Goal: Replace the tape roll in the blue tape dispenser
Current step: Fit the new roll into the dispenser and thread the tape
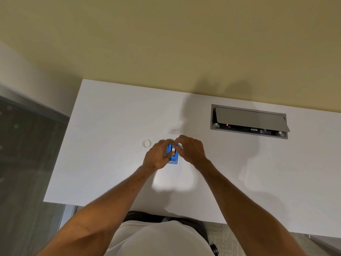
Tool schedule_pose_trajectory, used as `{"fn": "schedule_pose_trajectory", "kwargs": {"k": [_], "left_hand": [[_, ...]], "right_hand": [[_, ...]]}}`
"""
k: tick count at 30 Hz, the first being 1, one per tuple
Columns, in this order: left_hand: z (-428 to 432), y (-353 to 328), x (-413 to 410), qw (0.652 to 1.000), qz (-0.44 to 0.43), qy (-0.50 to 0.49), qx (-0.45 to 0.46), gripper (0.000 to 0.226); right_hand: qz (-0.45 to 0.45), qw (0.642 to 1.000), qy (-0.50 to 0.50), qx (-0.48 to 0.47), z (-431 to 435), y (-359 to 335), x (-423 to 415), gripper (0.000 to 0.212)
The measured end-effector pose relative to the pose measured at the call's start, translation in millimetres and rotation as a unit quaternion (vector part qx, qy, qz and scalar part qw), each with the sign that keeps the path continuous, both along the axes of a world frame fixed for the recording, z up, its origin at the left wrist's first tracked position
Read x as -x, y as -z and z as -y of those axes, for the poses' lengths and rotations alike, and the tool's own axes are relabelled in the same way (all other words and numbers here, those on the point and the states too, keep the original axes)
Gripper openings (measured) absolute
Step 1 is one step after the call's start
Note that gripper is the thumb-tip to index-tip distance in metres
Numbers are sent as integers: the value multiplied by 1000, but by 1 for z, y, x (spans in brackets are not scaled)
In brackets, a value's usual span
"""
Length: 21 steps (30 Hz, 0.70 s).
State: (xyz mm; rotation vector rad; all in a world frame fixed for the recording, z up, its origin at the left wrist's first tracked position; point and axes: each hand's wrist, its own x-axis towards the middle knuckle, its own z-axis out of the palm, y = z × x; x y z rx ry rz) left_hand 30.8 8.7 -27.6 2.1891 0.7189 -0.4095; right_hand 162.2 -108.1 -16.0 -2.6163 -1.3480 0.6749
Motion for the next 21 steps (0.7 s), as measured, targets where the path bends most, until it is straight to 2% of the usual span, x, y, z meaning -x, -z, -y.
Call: {"fn": "schedule_pose_trajectory", "kwargs": {"k": [5, 15, 21], "left_hand": [[2, -1, -2, 1000, 0, -2, -9, 47], [2, -3, -1, 1000, 7, -8, -15, 46], [0, -4, -1, 1000, 0, 0, -22, 42]], "right_hand": [[7, 1000, -5, 2, -3, 1, -1, 42], [-19, 998, 6, -51, 6, 4, 4, 37], [20, 998, -34, -52, 0, 1, 7, 33]]}}
